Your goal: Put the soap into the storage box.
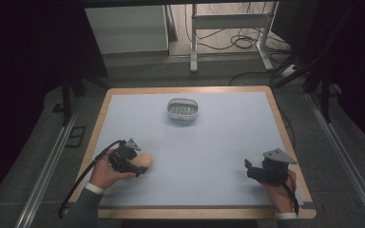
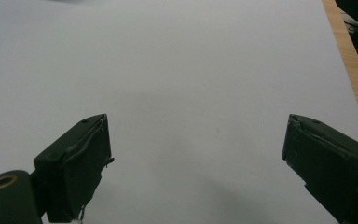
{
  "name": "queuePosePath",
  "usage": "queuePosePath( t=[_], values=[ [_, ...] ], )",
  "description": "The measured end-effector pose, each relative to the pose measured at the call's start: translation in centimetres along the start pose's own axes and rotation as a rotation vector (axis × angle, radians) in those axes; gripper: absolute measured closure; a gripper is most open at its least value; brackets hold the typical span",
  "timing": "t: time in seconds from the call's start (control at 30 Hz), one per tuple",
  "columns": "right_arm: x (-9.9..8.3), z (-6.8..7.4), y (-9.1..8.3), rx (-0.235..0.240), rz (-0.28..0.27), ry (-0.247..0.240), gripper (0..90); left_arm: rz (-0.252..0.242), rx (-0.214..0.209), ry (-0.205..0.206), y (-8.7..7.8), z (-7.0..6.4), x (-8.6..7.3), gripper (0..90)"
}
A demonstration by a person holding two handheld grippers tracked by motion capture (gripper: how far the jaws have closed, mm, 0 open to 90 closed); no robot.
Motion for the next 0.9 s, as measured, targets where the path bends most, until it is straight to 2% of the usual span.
queuePosePath(
  t=[0.37, 0.9],
  values=[
    [0.0, -0.1, 0.0, 0.003, 0.002, 0.0, 7.6, -0.013, 0.006, -0.005, -0.3, 0.4, 0.9, 31.5],
    [-0.1, -0.1, 0.0, 0.008, -0.001, 0.002, 7.7, -0.03, 0.026, 0.002, -0.8, 1.2, 3.1, 31.6]
  ],
)
Point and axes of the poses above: each handheld gripper's, and its own axes: y roughly forward along the jaws, x roughly out of its top, z roughly to its left, the point moved 2 cm from there along y, roughly forward along the jaws, and after that the axes turned 5 degrees about x, right-handed, at the moved point
